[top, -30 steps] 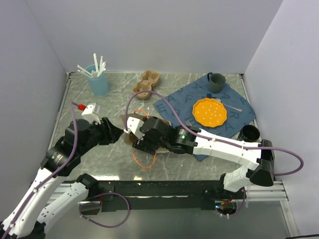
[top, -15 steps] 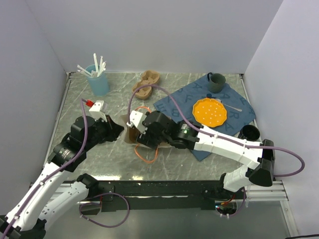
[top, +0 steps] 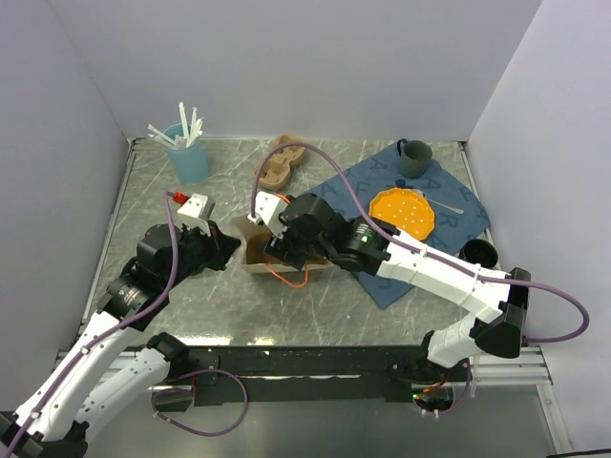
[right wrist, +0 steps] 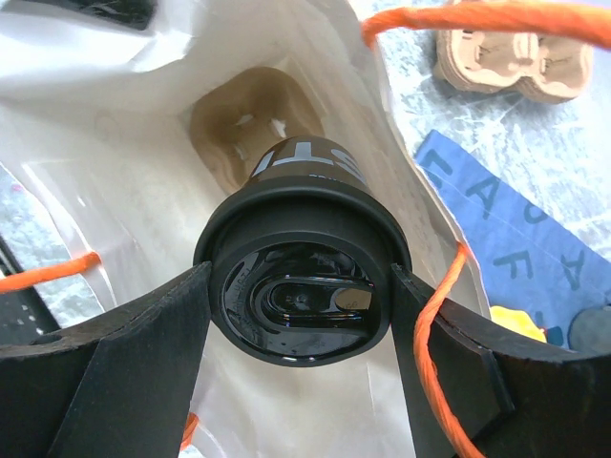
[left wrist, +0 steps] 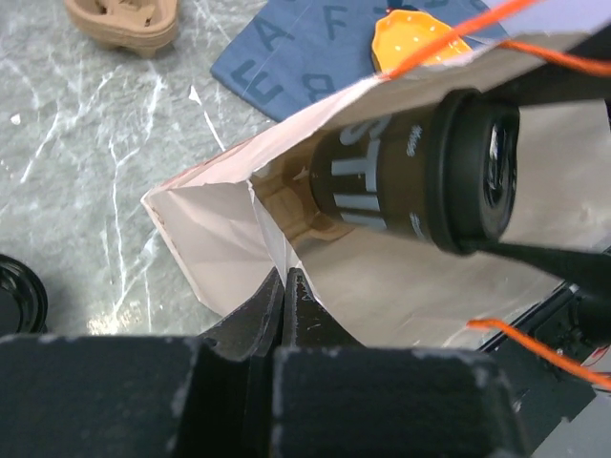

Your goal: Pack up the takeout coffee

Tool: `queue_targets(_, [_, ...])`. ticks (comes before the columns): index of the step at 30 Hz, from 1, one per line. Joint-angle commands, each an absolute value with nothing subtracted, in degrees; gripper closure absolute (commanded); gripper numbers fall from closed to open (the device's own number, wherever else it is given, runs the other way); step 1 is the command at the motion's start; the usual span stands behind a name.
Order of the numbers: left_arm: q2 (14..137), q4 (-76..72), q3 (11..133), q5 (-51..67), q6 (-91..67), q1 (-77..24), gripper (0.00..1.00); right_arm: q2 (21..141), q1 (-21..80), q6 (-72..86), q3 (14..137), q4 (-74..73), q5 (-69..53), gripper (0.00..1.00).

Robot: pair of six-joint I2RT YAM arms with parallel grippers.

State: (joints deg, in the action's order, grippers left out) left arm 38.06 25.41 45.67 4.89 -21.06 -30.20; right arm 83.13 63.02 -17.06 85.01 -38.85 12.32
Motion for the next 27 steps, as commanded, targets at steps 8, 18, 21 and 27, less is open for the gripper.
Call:
queue_targets(8, [35.42, 16.87, 42.54, 11.87, -15.9, -30.32, 0.99, 81.65, 63.01, -22.24, 78.77, -34.63, 12.47, 0.49])
queue_targets(18, [35.43, 33.3, 49.74, 6.23, -29.08, -30.59, 0.49, 79.63, 67.15, -17.85, 72.51, -31.82, 19.16, 0.49])
queue_targets(21, [34.54, 36.2, 51.49, 5.1, -33.92, -30.59, 0.41, 79.54, 67.67, -16.35, 71.72, -30.94, 19.42, 0.49])
queue_targets(27, [36.04, 41.57, 54.75, 4.74, -36.12, -30.59, 0.41, 81.21, 68.38, -14.33, 71.98, -29.8, 21.17, 0.49])
